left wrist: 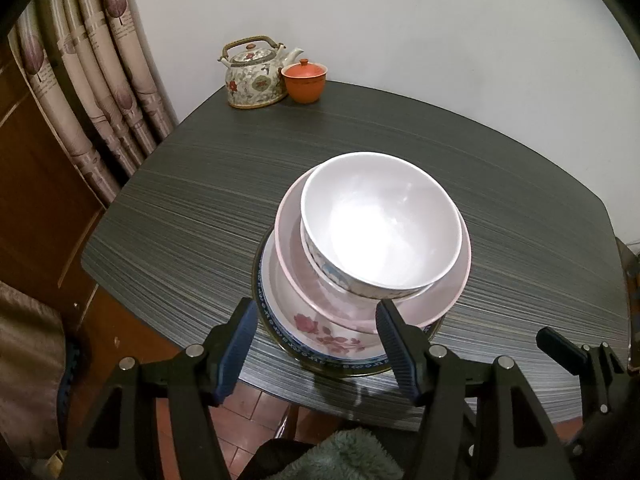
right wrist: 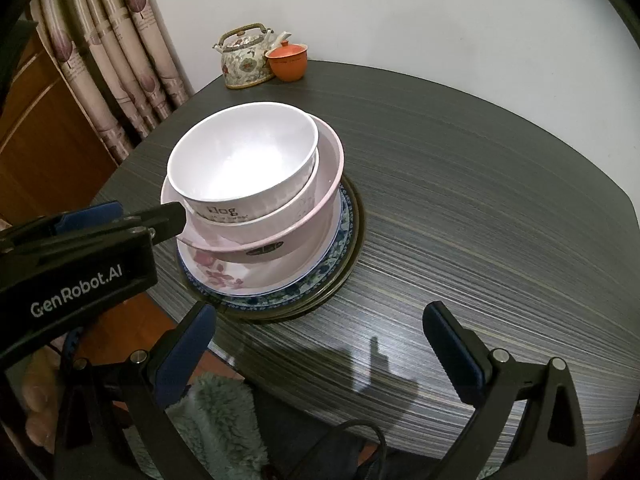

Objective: Organize plates and bowls

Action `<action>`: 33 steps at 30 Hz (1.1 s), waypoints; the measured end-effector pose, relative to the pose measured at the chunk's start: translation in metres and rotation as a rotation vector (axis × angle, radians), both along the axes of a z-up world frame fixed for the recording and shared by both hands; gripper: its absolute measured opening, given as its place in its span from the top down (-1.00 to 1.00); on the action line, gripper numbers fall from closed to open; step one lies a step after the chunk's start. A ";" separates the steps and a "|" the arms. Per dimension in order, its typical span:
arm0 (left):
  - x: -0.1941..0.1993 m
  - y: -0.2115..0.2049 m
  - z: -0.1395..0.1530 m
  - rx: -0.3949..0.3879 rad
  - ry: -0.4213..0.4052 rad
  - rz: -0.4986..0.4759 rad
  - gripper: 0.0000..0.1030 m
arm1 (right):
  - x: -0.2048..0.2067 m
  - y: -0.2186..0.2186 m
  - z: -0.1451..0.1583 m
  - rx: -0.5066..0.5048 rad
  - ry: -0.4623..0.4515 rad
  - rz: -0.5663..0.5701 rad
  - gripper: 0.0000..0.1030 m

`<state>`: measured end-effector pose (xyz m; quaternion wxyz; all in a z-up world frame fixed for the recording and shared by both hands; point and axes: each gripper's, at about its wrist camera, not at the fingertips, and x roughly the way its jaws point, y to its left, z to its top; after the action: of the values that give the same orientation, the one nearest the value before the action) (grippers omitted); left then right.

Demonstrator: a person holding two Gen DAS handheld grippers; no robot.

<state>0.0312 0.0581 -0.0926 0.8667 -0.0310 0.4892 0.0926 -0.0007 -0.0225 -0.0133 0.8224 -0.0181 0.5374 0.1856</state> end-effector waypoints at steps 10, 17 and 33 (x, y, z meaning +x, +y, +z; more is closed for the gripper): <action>0.001 -0.001 -0.003 -0.001 0.010 -0.001 -0.22 | 0.002 0.000 -0.003 0.001 0.013 0.004 -0.99; 0.001 -0.002 -0.003 0.000 0.013 -0.001 -0.22 | 0.001 0.000 -0.004 0.003 0.015 0.007 -0.99; -0.002 0.001 -0.002 -0.004 0.001 0.009 -0.22 | -0.001 0.001 -0.004 0.003 0.021 0.014 -0.99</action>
<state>0.0294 0.0591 -0.0951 0.8660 -0.0349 0.4897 0.0954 -0.0015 -0.0215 -0.0175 0.8153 -0.0185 0.5457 0.1926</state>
